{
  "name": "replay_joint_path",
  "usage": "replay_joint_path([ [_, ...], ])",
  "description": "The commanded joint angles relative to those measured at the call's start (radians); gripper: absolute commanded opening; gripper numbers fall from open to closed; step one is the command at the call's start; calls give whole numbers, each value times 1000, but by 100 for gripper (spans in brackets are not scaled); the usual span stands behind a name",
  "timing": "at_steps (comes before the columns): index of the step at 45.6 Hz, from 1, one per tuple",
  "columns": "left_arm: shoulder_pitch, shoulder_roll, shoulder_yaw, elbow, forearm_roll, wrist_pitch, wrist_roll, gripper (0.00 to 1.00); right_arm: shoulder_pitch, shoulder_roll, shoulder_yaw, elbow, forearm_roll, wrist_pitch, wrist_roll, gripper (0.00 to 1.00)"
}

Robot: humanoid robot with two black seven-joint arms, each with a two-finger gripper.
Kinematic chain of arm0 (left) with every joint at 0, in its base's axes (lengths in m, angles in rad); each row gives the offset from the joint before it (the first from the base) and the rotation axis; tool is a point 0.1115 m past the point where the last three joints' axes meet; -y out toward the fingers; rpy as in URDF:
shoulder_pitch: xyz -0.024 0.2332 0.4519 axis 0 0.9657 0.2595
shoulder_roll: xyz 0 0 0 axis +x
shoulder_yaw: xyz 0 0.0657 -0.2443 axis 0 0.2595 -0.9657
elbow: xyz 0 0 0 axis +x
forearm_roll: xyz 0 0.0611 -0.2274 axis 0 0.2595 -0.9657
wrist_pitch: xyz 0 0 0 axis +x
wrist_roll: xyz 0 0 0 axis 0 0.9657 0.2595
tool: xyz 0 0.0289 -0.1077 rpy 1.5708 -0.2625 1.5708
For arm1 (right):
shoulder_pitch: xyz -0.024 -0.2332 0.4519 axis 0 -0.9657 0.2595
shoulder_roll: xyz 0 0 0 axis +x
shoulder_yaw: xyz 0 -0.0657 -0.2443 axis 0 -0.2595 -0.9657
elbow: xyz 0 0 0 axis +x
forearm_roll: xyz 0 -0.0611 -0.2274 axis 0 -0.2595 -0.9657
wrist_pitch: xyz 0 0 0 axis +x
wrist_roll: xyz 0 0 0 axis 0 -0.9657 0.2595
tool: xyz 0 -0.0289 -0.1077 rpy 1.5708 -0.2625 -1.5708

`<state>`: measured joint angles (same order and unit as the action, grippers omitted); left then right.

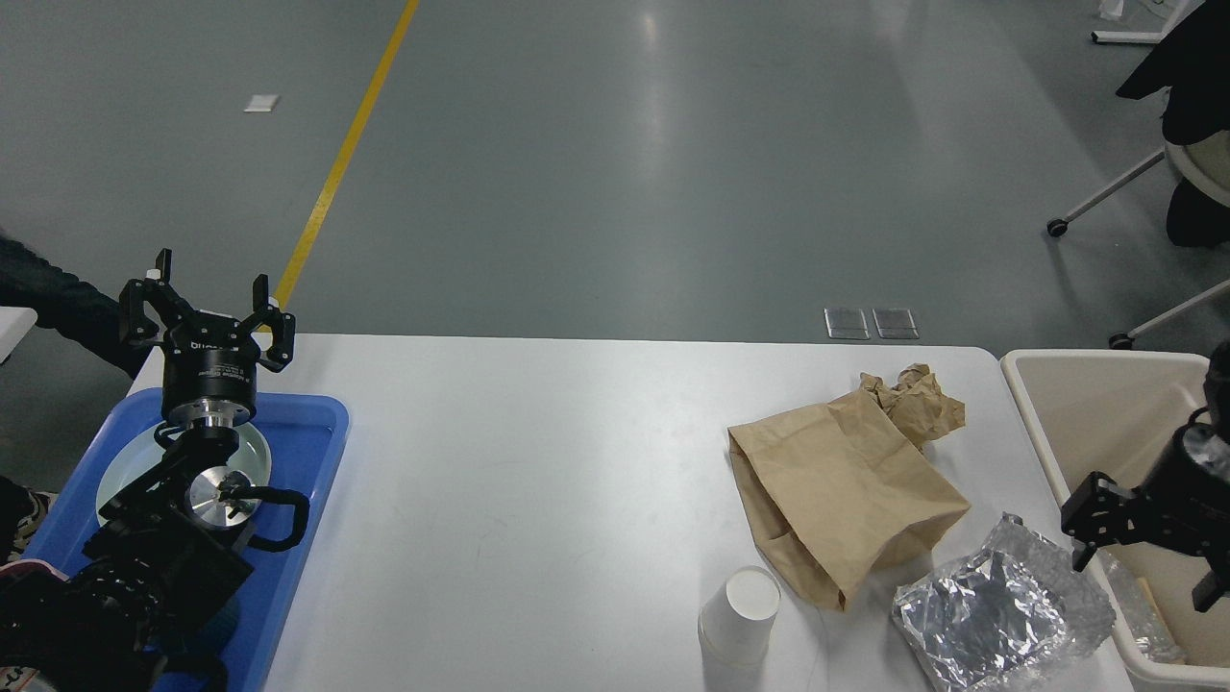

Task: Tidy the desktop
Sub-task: 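Lower the right gripper onto the crumpled foil package and grasp it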

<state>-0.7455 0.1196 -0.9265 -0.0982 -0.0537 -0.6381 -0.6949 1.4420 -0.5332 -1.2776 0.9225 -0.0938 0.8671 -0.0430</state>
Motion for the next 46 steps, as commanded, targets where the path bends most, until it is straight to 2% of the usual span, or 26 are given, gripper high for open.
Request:
replay_joint_path([
  [1,0,0,0,0,0,0,0,96,-152,-8,101,-45,0,-77,0,100],
  [13,0,0,0,0,0,0,0,96,-319,-14,193,-76,0,-266,0,100],
  [16,0,0,0,0,0,0,0,96,-337,-14,195,-74,2,-328,-1,96],
  [23,0,0,0,0,0,0,0,96,-380,-14,195,-67,0,-467,0,54],
  [24,0,0,0,0,0,0,0,96,-382,-14,195,-63,0,-479,2,50],
  [28,0,0,0,0,0,0,0,96,-385,-19,199,-67,0,-522,5,47],
  [29,0,0,0,0,0,0,0,96,-385,-24,199,-67,0,-523,3,41],
  [32,0,0,0,0,0,0,0,96,-385,-39,195,-63,-1,-520,3,8],
  [33,0,0,0,0,0,0,0,96,-385,-41,192,-63,-4,-519,3,0],
  [46,0,0,0,0,0,0,0,96,-371,-60,190,-62,-4,-514,2,0],
])
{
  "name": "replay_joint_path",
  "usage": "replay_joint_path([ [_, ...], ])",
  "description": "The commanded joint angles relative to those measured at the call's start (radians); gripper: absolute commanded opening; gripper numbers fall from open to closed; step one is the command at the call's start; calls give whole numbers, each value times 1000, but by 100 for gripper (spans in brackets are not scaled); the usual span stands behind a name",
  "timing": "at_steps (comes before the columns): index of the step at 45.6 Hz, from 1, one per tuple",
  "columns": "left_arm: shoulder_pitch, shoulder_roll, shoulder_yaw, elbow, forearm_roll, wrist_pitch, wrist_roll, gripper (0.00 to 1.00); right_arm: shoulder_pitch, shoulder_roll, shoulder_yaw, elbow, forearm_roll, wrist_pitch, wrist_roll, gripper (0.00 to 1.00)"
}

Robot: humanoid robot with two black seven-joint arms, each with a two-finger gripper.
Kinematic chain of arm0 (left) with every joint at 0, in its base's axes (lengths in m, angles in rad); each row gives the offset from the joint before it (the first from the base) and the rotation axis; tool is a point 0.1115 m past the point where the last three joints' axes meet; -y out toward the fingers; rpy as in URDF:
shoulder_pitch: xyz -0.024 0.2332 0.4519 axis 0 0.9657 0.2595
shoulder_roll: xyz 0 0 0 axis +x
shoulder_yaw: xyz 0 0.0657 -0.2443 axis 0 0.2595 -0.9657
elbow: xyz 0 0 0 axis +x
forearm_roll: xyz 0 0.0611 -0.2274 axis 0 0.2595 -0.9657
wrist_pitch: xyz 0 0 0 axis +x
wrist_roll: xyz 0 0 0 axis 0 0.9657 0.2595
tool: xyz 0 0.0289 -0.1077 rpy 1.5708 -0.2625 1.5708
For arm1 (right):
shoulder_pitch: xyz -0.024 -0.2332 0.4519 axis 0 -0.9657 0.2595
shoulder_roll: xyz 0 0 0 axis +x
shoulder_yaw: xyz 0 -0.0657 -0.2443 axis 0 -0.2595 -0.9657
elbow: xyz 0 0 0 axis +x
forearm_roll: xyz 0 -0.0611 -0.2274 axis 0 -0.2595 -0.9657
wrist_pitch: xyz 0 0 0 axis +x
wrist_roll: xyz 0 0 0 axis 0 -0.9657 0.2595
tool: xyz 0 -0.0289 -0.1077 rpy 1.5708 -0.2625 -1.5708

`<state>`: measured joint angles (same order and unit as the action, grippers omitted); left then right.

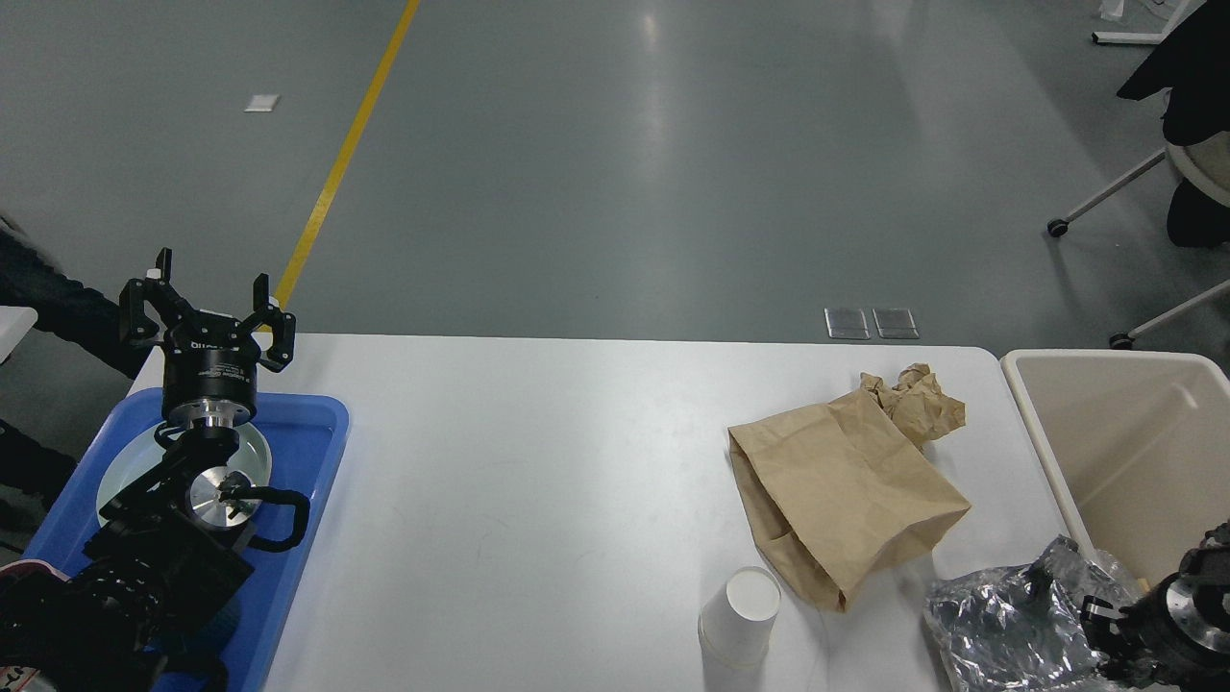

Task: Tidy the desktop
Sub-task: 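Lower the right gripper onto the crumpled foil package and grasp it, then lift the foil package into the white bin and release it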

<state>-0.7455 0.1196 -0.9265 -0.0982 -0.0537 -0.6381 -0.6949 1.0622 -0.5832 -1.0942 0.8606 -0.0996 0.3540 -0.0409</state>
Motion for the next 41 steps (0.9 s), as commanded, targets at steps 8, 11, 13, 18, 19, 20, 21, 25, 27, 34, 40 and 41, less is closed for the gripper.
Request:
replay_joint_path([
  [8,0,0,0,0,0,0,0,96,64,-64,10,3,4,0,1,0],
  [11,0,0,0,0,0,0,0,96,99,-96,16,6,5,5,1,0],
  [13,0,0,0,0,0,0,0,96,128,-124,16,12,5,23,3,0],
  [18,0,0,0,0,0,0,0,96,206,-184,22,12,5,92,3,0],
  [19,0,0,0,0,0,0,0,96,225,-199,22,12,5,108,3,0],
  [20,0,0,0,0,0,0,0,96,242,-211,20,12,3,118,3,0],
  [21,0,0,0,0,0,0,0,96,258,-227,20,11,3,129,3,0],
  [25,0,0,0,0,0,0,0,96,349,-274,16,6,-3,152,1,0],
  [27,0,0,0,0,0,0,0,96,398,-291,10,5,-9,158,0,0],
  [34,0,0,0,0,0,0,0,96,553,-346,7,-5,-15,209,-4,0],
  [40,0,0,0,0,0,0,0,96,647,-379,7,-6,-15,247,-4,0],
  [41,0,0,0,0,0,0,0,96,654,-383,7,-6,-15,250,-4,0],
])
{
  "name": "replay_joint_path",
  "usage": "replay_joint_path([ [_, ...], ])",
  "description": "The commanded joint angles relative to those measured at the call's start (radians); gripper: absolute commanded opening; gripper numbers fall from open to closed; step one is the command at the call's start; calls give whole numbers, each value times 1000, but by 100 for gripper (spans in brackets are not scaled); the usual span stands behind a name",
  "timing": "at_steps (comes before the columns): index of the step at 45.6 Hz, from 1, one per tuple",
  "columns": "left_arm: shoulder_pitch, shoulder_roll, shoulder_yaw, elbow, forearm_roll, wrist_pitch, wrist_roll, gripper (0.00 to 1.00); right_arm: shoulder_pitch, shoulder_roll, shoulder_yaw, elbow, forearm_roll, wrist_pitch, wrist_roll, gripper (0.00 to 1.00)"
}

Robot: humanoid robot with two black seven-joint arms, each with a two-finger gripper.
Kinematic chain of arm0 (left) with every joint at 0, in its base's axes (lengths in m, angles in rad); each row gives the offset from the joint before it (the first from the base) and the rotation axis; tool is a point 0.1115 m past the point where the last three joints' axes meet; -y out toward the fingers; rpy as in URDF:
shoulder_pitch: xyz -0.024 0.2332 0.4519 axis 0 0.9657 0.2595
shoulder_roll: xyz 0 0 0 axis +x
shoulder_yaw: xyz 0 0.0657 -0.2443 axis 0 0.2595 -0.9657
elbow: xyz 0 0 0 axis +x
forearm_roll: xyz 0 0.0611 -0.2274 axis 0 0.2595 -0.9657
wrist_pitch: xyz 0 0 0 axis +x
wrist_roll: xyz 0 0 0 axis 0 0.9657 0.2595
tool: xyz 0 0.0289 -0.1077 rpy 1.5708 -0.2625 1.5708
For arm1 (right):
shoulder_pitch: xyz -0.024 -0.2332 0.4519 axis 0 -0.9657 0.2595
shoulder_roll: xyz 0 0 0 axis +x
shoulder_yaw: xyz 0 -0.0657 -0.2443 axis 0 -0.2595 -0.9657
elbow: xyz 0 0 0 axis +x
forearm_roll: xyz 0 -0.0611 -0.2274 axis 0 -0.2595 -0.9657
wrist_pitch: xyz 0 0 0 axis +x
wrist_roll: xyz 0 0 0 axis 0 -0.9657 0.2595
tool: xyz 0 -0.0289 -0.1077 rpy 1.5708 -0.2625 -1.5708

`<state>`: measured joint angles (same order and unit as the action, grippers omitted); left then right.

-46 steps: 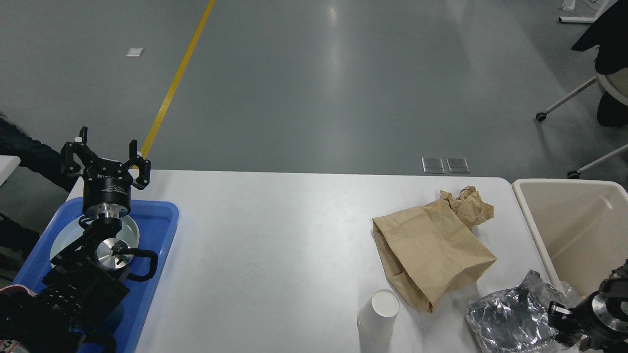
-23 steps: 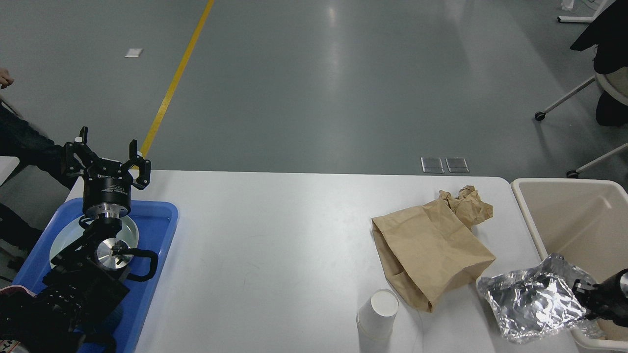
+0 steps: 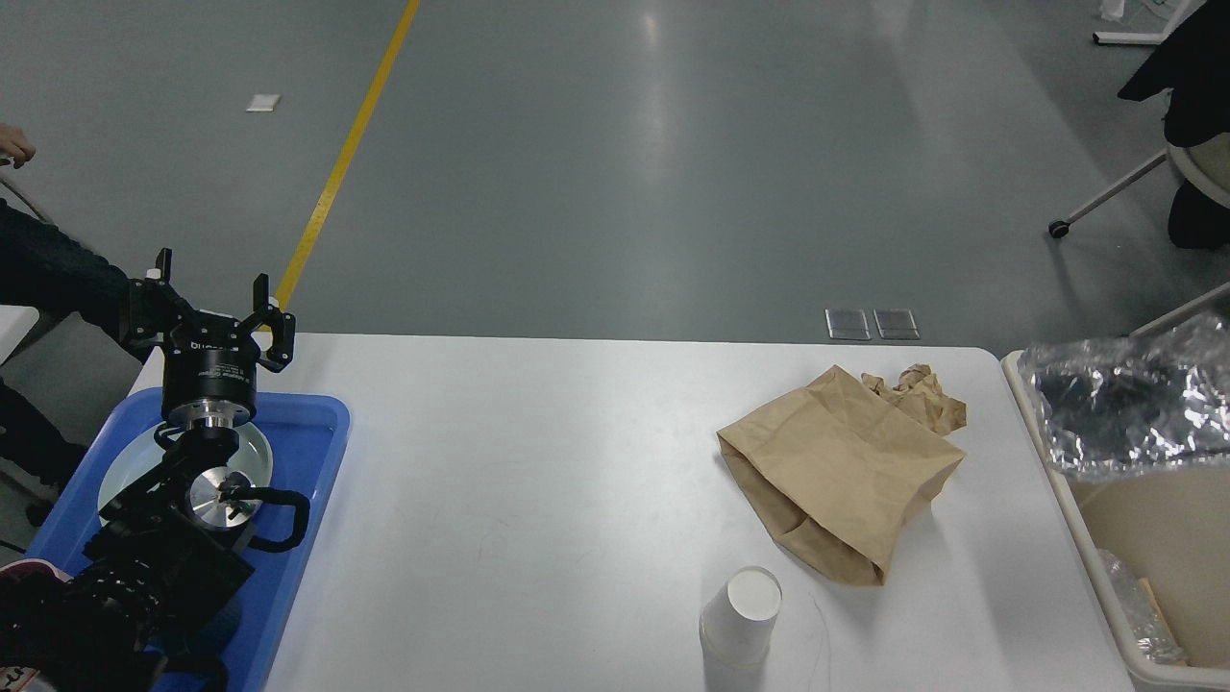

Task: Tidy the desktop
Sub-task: 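Lift the foil package into the white bin and release it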

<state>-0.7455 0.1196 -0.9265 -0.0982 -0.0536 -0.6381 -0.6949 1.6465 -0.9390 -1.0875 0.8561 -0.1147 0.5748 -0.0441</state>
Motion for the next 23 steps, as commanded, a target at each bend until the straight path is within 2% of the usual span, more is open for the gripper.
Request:
replay_joint_path([
  [1,0,0,0,0,0,0,0,96,76,-29,0,-2,0,31,0,0],
  [11,0,0,0,0,0,0,0,96,-17,-21,12,-117,15,-12,0,0],
  [17,0,0,0,0,0,0,0,96,-193,12,66,-181,23,-169,0,0],
  [23,0,0,0,0,0,0,0,96,-417,34,224,-238,21,-355,1,0],
])
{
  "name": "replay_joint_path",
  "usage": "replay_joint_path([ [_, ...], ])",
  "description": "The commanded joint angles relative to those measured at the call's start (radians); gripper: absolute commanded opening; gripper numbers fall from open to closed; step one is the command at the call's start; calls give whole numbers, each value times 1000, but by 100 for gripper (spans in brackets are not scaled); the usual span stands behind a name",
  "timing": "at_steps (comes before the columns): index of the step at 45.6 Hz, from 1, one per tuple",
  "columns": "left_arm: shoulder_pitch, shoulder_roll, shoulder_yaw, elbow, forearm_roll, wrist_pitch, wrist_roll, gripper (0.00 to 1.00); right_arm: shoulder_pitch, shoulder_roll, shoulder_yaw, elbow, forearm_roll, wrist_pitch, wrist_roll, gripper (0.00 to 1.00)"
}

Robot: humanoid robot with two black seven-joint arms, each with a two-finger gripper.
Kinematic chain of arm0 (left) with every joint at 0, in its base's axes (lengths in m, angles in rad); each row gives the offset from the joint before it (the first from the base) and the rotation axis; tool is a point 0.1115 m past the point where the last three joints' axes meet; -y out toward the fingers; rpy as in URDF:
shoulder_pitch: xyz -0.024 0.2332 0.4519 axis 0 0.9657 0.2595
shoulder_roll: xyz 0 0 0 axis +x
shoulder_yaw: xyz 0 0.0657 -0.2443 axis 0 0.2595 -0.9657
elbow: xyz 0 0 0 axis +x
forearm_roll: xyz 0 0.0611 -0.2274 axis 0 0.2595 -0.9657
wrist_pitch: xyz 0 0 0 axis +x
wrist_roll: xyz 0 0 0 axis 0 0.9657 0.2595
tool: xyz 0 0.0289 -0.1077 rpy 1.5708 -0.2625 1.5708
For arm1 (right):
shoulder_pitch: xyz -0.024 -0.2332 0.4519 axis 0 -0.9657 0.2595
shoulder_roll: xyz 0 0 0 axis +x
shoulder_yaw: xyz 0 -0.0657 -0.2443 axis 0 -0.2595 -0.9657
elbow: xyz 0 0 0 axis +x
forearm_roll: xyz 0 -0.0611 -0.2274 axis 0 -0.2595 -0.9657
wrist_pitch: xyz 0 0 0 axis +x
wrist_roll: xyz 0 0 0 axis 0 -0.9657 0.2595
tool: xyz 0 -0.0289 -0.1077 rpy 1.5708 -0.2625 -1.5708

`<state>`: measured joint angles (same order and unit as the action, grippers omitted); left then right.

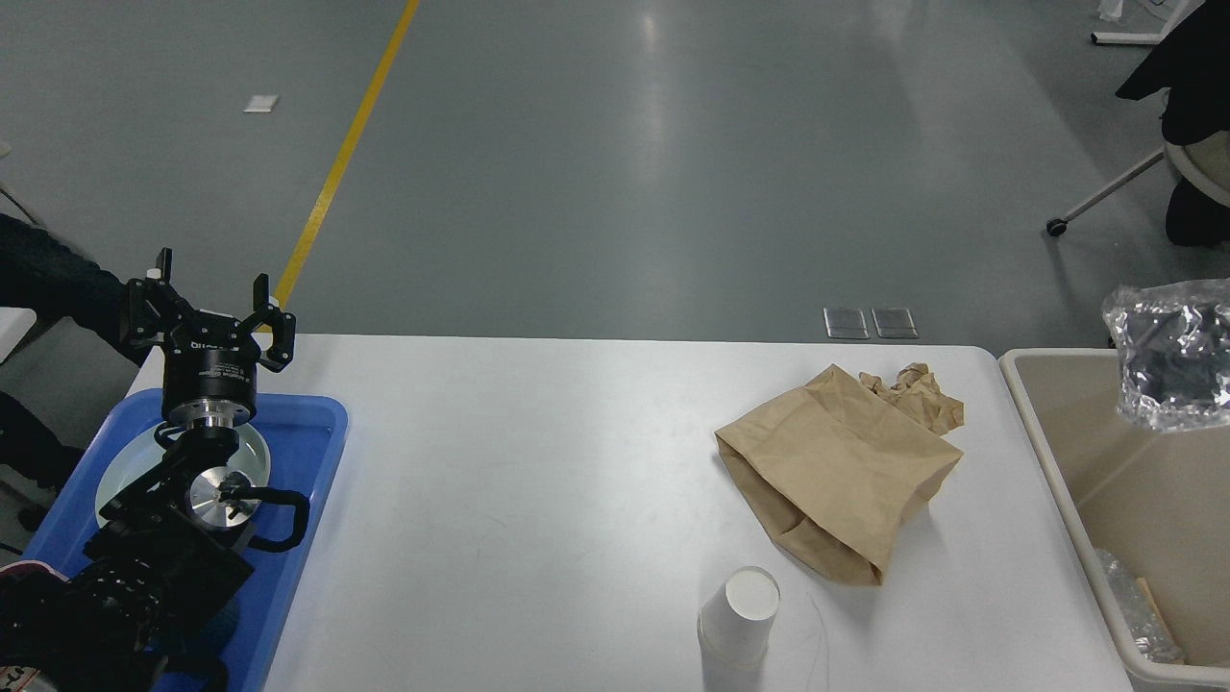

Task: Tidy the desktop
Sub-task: 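Lift the foil package into the white bin and release it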

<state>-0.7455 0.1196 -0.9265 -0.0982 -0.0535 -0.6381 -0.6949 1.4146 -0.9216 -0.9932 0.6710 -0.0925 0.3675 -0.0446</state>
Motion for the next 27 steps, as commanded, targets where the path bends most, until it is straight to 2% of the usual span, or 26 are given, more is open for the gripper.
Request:
replay_joint_path([
  [1,0,0,0,0,0,0,0,96,-225,20,158,-71,-1,-169,0,3],
  [4,0,0,0,0,0,0,0,96,-331,44,229,-137,-3,-211,2,40],
  [6,0,0,0,0,0,0,0,96,-394,76,261,-197,-4,-223,2,76],
  [7,0,0,0,0,0,0,0,96,-434,98,277,-247,-4,-229,2,100],
  [11,0,0,0,0,0,0,0,96,-514,154,298,-359,-3,-228,2,100],
  [14,0,0,0,0,0,0,0,96,-543,178,300,-387,-3,-228,2,100],
  [24,0,0,0,0,0,0,0,96,-539,216,297,-352,-3,-208,5,100],
  [27,0,-2,0,0,0,0,0,96,-481,237,292,-317,-6,-206,5,100],
])
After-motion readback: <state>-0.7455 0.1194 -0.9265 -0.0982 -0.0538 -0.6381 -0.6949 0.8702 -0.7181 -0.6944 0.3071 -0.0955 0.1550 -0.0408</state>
